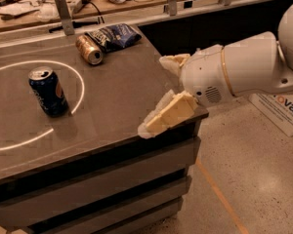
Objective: Pick pepsi can
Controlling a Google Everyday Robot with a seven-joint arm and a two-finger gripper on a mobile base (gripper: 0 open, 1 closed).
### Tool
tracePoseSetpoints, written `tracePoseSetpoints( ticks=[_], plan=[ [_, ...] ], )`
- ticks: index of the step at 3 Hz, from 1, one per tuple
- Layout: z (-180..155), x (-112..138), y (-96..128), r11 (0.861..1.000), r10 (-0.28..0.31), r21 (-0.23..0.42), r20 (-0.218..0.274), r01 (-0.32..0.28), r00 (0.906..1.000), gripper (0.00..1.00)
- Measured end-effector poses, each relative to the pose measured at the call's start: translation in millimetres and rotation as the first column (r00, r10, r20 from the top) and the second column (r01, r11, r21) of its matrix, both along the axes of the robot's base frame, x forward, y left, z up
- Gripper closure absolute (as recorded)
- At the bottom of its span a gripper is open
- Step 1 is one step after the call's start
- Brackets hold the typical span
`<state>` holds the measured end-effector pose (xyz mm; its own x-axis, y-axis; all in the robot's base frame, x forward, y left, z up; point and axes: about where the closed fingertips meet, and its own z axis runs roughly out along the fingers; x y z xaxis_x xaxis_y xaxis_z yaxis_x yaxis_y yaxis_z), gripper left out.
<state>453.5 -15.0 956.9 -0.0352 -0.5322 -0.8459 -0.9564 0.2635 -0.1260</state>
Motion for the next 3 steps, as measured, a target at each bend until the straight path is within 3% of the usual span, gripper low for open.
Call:
tracePoseSetpoints(
  ticks=[1, 2, 3],
  plan=[
    [2.5, -2.1, -2.4, 1.0, 0.001, -0.011, 0.004, -0.001, 1.0, 0.0],
    [32.7, -7.0, 7.2, 0.999, -0.013, 0.029, 0.003, 0.013, 0.9999, 0.0],
    [62.6, 1.2, 35.9, 0.99, 0.021, 0.141, 0.015, -0.023, 0.9997, 0.0]
  ],
)
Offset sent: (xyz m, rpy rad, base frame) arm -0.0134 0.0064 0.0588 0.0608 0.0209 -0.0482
